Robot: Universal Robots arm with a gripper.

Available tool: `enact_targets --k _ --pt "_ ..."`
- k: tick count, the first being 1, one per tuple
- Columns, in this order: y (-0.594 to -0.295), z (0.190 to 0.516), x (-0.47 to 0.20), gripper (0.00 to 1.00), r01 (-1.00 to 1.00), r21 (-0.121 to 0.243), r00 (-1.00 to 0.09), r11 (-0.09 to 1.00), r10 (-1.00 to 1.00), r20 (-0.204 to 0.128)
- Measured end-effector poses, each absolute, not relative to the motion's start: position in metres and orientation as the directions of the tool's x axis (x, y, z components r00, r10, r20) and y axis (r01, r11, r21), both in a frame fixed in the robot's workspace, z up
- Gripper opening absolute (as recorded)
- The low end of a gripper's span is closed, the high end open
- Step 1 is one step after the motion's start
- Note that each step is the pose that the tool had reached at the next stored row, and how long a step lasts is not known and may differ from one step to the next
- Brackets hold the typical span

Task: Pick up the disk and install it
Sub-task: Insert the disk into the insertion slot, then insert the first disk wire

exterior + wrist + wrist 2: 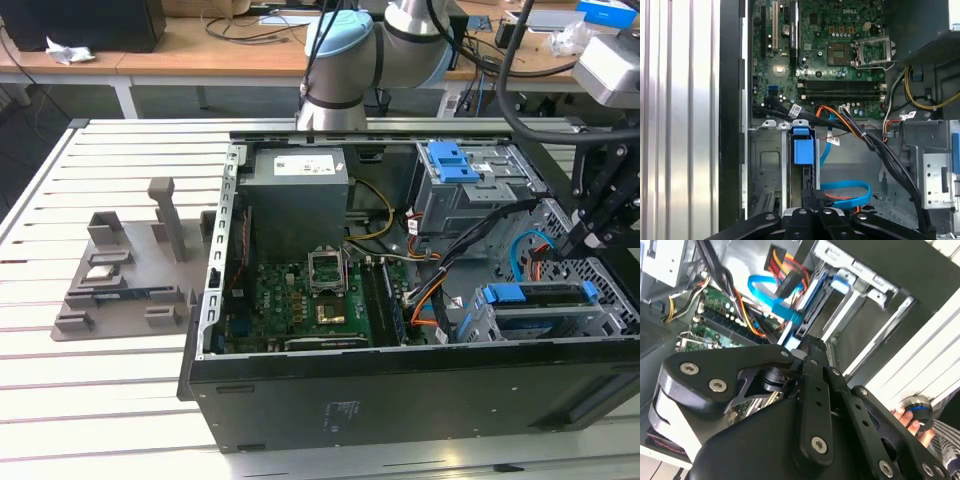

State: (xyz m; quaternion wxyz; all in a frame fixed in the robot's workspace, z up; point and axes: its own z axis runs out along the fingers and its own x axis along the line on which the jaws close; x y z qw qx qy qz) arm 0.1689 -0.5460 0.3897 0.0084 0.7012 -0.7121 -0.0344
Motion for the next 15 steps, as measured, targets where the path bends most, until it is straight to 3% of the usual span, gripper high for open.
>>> enact_targets --k 15 --pt "-0.5456 0.3889 0.1759 0.11 -0.998 0.061 -0.017 0.014 -0.999 -0.036"
